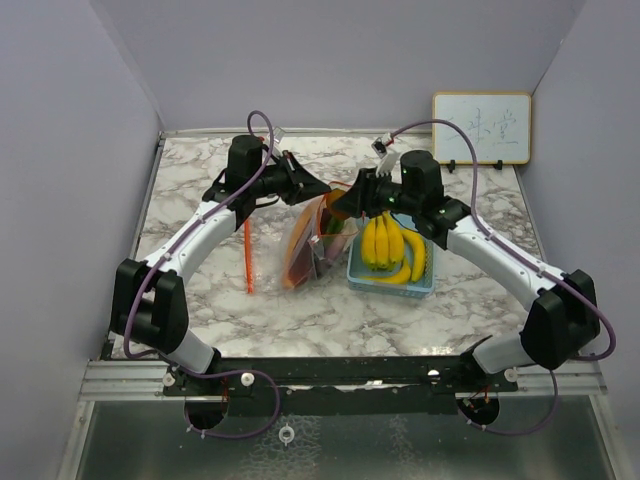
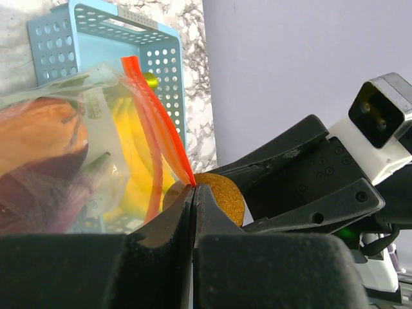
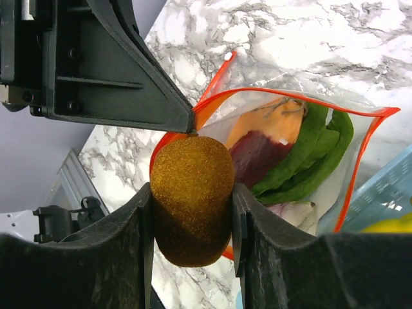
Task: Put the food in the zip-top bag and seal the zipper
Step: Place the fake fruit in the zipper food storage bag, then zip the zipper food storage bag at the center of the board.
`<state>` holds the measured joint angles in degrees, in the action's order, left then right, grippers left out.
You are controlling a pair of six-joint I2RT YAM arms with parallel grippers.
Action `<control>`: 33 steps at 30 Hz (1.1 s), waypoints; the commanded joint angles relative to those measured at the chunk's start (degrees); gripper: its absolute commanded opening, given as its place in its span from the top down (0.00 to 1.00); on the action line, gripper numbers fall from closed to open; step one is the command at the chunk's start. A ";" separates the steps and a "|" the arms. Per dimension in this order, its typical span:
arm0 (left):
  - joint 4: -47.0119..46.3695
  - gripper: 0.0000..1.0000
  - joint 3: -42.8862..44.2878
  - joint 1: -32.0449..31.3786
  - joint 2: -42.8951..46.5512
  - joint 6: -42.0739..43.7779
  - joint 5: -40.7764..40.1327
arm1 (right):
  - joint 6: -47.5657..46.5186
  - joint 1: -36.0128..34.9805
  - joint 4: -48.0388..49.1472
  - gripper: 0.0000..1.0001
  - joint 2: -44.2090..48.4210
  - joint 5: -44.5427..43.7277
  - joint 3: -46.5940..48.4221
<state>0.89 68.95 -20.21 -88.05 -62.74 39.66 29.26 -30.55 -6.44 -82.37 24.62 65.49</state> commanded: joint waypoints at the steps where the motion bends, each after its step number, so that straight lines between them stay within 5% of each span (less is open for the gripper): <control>1: -3.03 1.00 -0.12 -0.17 2.44 -0.65 1.43 | 0.67 -1.40 -1.66 0.65 -2.52 -1.71 1.16; 4: -3.25 1.00 -0.51 -0.18 2.28 -0.39 1.58 | -1.49 -1.71 -5.73 0.37 -3.92 -3.60 2.94; 7: -4.07 1.00 -0.76 -0.11 2.29 -0.28 1.80 | -4.52 -1.71 -7.73 0.20 -3.32 -5.51 2.96; 14: -4.82 1.00 -1.61 -0.18 3.05 -0.14 1.72 | -9.12 -1.71 -9.46 0.19 1.39 -2.12 3.60; 21: -4.60 1.00 -2.65 -0.16 3.27 0.55 1.65 | -11.19 -2.64 -7.78 0.23 1.26 14.41 2.80; 33: -1.11 1.00 -1.49 -0.11 4.00 2.17 0.57 | -5.95 -7.56 -3.99 0.41 -5.98 6.53 4.64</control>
<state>-1.04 66.59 -20.25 -87.13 -62.00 39.64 20.86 -38.22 -14.63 -87.48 33.98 68.07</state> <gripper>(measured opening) 0.010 0.645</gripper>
